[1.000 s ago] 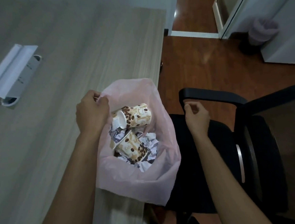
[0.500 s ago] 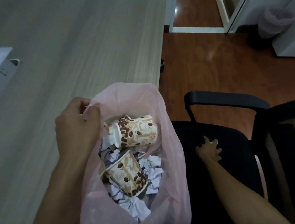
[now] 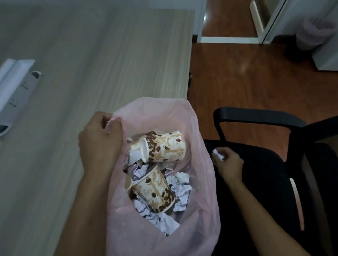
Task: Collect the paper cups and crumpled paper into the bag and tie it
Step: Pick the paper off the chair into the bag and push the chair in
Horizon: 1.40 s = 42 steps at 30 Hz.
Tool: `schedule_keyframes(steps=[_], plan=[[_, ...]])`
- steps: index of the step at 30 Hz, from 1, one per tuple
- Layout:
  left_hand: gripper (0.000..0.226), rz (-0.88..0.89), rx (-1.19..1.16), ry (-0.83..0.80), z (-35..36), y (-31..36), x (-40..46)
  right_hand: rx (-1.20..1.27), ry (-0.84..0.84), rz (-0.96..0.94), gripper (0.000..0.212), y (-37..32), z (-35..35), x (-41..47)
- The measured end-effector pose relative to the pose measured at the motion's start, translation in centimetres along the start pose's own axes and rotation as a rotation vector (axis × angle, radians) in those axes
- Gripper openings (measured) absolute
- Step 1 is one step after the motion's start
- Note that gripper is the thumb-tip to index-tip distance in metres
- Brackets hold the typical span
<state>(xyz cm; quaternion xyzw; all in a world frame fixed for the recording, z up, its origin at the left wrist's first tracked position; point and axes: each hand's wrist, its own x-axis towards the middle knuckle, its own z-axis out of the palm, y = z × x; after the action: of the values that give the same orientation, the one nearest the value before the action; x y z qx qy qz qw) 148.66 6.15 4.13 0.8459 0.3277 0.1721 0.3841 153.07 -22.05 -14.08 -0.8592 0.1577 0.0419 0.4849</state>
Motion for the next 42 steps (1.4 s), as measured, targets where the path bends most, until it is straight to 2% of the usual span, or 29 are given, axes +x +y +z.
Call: schedule_keyframes(steps=[4, 7, 9, 11, 14, 16, 18, 23, 26, 29, 32, 36, 39, 42], plan=[[0.017, -0.063, 0.026, 0.044, -2.1, 0.1, -0.3, 0.282, 0.135, -0.180, 0.009, -11.4, -4.4, -3.0], [0.018, -0.137, 0.024, 0.079, -3.8, 0.0, -0.7, 0.454, 0.083, -0.375, 0.011, -19.5, -7.3, -7.1], [0.023, -0.169, 0.022, 0.095, -4.8, -0.3, -1.3, 0.380, -0.058, -0.508, 0.012, -23.4, -7.8, -10.0], [0.032, -0.214, 0.027, 0.104, -5.8, -0.7, -2.0, 0.194, -0.272, -0.561, 0.015, -25.5, -7.1, -12.2], [0.036, -0.275, 0.016, 0.116, -7.0, -1.8, -2.9, -0.202, -0.702, -0.594, 0.035, -25.7, -5.8, -14.8], [0.031, -0.292, 0.003, 0.116, -7.7, -2.1, -3.6, -0.328, -0.845, -0.618, 0.045, -24.7, -5.3, -15.8], [0.027, -0.297, -0.010, 0.105, -8.2, -2.2, -4.1, -0.189, -0.772, -0.552, 0.039, -23.9, -5.5, -16.4], [0.026, -0.268, -0.002, 0.068, -7.7, -2.3, -5.3, 0.152, -0.194, -0.453, 0.009, -21.4, -7.3, -15.5], [0.024, -0.231, 0.066, 0.034, -6.9, -2.0, -6.0, 0.170, 0.074, -0.333, 0.009, -18.0, -8.2, -13.8], [0.025, -0.176, 0.132, 0.016, -5.8, -1.6, -6.3, 0.205, 0.214, -0.161, 0.015, -12.7, -8.1, -11.5], [0.026, -0.136, 0.177, -0.002, -4.4, -1.7, -6.0, 0.109, 0.206, 0.040, 0.022, -5.2, -6.9, -9.2], [0.028, -0.106, 0.238, 0.011, -2.8, -2.1, -5.3, -0.130, 0.069, 0.342, 0.045, 5.4, -4.7, -7.5], [0.028, -0.089, 0.257, 0.028, -1.9, -2.7, -4.8, -0.349, -0.022, 0.520, 0.060, 10.8, -4.5, -7.4], [0.033, -0.089, 0.252, 0.058, -1.4, -3.8, -4.2, -0.514, -0.051, 0.636, 0.064, 14.7, -4.9, -7.8]])
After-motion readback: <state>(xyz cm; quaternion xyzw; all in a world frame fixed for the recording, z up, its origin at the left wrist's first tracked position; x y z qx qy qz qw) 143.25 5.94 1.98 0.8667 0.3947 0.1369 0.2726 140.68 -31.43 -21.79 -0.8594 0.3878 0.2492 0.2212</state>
